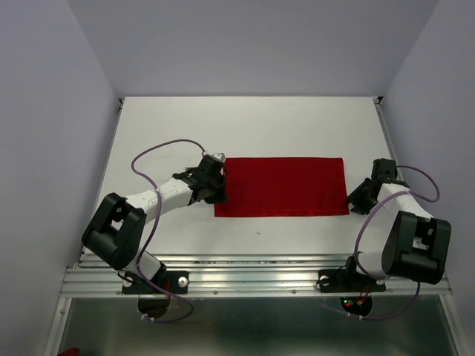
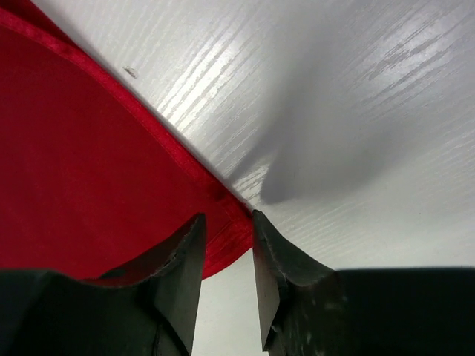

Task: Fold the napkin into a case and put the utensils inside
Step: Smooth out the rectangle-folded napkin at the center of the board.

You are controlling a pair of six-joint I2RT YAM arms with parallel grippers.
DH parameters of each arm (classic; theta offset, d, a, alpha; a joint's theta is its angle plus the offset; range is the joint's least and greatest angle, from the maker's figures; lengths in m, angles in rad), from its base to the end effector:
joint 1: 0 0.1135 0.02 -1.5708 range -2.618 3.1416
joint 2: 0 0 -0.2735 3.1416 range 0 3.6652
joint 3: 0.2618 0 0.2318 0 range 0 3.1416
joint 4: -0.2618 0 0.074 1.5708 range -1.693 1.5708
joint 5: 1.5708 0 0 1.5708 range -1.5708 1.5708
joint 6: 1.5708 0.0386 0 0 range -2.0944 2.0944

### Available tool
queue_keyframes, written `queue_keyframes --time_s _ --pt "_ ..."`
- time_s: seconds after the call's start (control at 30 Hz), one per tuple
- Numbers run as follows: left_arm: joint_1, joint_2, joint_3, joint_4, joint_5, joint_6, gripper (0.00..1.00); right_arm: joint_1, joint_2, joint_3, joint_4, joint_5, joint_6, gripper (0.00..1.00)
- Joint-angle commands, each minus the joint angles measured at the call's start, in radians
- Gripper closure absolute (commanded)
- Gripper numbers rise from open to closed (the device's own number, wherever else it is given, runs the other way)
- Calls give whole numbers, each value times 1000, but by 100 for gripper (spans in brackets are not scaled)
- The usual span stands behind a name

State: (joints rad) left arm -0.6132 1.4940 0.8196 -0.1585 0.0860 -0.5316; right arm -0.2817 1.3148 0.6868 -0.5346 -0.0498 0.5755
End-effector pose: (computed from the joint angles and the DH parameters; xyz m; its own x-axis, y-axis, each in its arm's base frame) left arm 0.2328 -0.1679 0.2100 -0.8362 -0.0291 -0.5477 0.2283 0.8895 -0.3958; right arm 0.2040 -0.0570 0.1918 -0.5989 0.7392 -0.3082 0.6969 0.6706 0.2544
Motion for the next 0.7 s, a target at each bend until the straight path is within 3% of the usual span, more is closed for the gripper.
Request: queue_keyframes --time_s 0.0,0.23,0.33,0.47,0.6,0.67 --pt "6 -37 26 -1 -12 15 100 -5 35 5 7 -7 -8 62" --pt "6 -29 27 2 -11 15 100 4 78 0 18 -18 -14 63" --pt "6 -26 29 2 -12 15 100 4 77 0 19 -5 -11 70" --pt "6 -25 30 1 -11 15 100 4 54 5 12 14 -6 88" --pt "6 -23 38 -6 -9 19 100 4 38 10 5 24 -2 99" --pt "6 -26 42 -13 -12 24 100 4 24 11 -1 30 0 99"
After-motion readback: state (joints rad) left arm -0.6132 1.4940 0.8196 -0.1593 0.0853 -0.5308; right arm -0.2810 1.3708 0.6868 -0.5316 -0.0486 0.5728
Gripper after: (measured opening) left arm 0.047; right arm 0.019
